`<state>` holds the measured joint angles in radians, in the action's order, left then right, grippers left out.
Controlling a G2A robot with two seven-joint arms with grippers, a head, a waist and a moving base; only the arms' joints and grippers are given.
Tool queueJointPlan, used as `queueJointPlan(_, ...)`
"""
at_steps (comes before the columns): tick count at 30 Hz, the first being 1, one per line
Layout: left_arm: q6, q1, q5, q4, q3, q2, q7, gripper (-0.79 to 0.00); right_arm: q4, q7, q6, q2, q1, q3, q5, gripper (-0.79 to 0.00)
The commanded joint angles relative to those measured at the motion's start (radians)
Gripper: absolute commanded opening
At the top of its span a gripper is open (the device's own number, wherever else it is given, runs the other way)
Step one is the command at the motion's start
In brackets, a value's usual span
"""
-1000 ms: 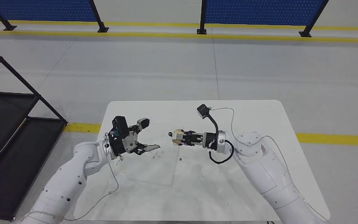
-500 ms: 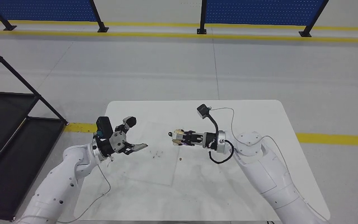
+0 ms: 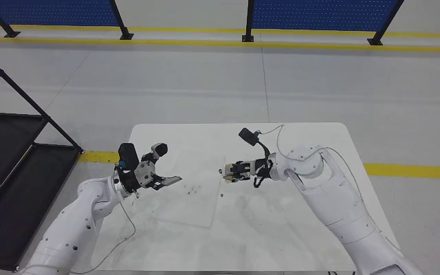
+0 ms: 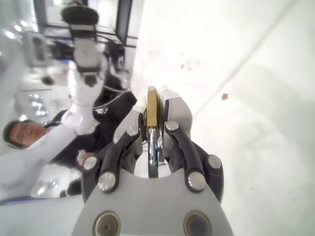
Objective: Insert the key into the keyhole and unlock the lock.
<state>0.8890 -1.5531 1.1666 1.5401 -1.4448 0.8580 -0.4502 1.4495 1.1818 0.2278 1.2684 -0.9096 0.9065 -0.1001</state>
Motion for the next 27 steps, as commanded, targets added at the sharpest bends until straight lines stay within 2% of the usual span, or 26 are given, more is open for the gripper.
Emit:
queueJointPlan(1,0.000,0.000,0.000,0.000,0.000,0.000,0.000,0.000,-0.012,0.030,0.047,0.000,0.028,-0.023,-0.051,-0.785)
queueJointPlan(7,0.000,0.000,0.000,0.000,0.000,0.000,0.000,0.000,-0.109,0.042,0.100,0.019,0.086,-0.110,-0.109,-0.785)
queueJointPlan(20,0.000,0.000,0.000,0.000,0.000,0.000,0.000,0.000,-0.405,0.038,0.018,0.082,0.175,-0.219,-0.013,-0.785)
queueJointPlan(27,0.000,0.000,0.000,0.000,0.000,0.000,0.000,0.000,-0.529,0.044,0.015,0.115,0.222,-0.261,0.006,-0.785)
